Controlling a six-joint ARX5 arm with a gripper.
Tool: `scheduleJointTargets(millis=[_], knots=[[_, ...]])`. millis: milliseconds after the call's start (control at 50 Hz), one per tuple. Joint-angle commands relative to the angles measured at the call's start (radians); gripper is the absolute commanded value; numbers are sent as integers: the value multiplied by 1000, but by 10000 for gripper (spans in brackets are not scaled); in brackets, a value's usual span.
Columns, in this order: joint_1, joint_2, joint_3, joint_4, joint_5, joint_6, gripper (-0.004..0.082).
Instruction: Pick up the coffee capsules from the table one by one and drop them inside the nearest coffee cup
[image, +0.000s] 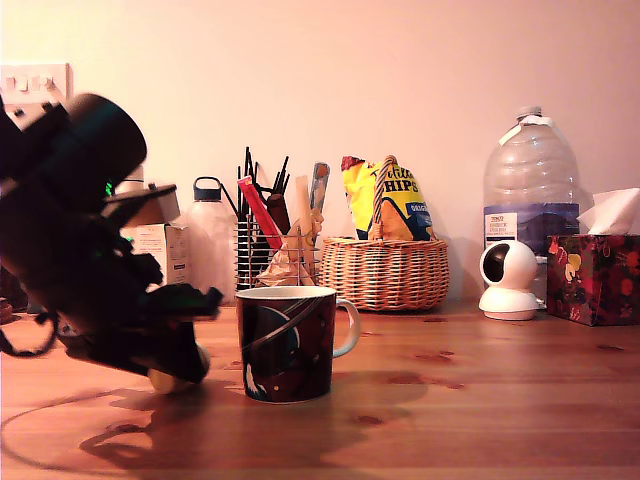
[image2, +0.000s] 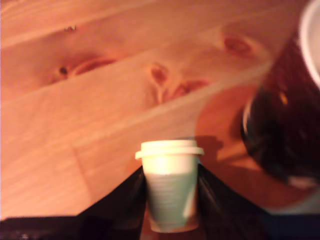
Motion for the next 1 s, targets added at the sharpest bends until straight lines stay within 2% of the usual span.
scheduleJointTargets(millis=[0,180,320,480,560,700,980], knots=[[-2,-64,-14,-5,3,32,158],[-2,-185,-14,-53,53,45,158],[-2,-269,-12,-83,122,58,158],[-3,-310,17,-129,227,58,158],[-3,-310,39,-148,255,58,158],[-9,-310,66,-155,286,58,158],[-34,-298,93,-187,286,58,158]])
